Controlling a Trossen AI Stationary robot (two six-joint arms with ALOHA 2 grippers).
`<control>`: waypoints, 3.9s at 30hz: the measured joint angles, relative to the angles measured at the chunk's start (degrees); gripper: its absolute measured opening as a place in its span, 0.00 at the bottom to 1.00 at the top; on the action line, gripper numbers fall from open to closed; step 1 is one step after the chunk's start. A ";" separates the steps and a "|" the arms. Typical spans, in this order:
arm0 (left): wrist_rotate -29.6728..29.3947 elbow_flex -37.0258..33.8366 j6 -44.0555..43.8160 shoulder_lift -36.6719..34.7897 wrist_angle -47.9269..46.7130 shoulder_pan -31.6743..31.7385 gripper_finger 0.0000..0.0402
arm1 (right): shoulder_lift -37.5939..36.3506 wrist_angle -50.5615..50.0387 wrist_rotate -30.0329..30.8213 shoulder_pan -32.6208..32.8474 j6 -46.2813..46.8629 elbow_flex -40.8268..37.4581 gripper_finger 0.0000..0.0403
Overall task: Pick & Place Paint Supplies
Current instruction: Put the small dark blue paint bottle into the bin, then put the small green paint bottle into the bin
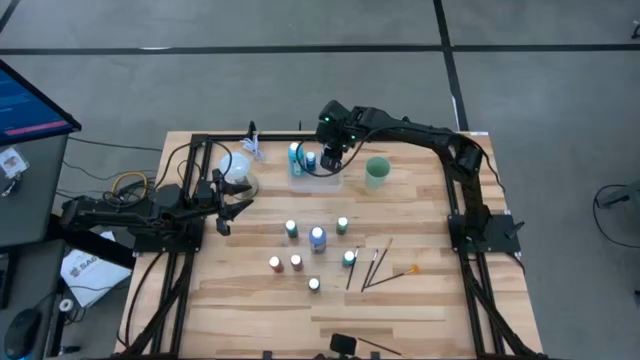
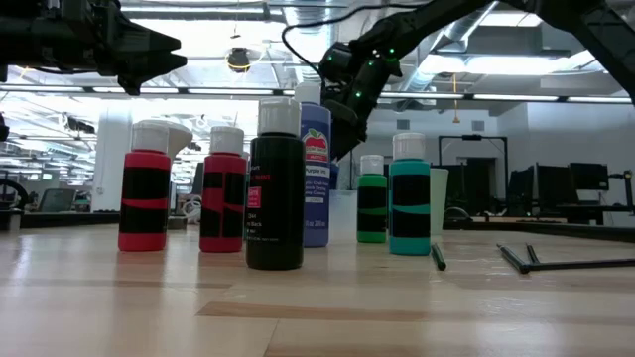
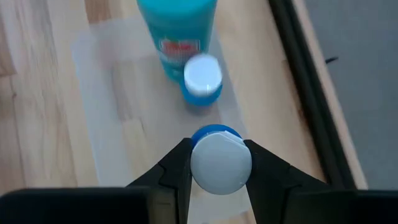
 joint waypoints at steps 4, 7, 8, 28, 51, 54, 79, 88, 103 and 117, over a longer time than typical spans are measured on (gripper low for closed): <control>-0.01 0.00 0.00 0.00 0.02 0.00 0.44 | -0.17 1.94 -0.98 -0.42 -0.12 0.12 0.27; 0.00 0.00 0.00 0.00 0.02 -0.01 0.44 | -0.17 2.47 -1.00 -0.45 -0.17 0.12 0.27; -0.01 0.00 0.00 0.00 0.02 -0.01 0.44 | -0.17 2.26 -1.01 -0.57 -0.15 0.12 0.27; -0.06 0.00 0.02 1.40 0.22 -0.02 0.44 | 4.52 3.22 -2.34 -0.71 -0.42 0.08 0.27; -0.01 0.00 0.00 1.49 0.53 -0.02 0.44 | 6.35 5.29 -2.36 -1.19 -0.02 0.12 0.27; -0.01 0.00 0.00 1.49 0.54 -0.01 0.44 | 6.36 5.28 -2.32 -1.18 0.00 0.10 0.33; -0.01 0.00 -0.02 1.49 0.50 -0.01 0.44 | 6.04 9.10 -2.47 -0.57 -0.46 0.07 0.51; -0.01 0.00 -0.23 1.48 0.50 -0.01 0.44 | 5.67 -1.90 -2.49 -0.34 -0.38 5.87 0.61; 0.01 0.00 -0.46 1.46 0.48 0.00 0.44 | 3.70 -41.14 -2.47 9.21 4.31 19.99 0.61; 0.03 0.00 -0.46 1.46 0.46 -0.02 0.44 | -4.37 -30.08 3.48 22.37 10.56 8.91 0.61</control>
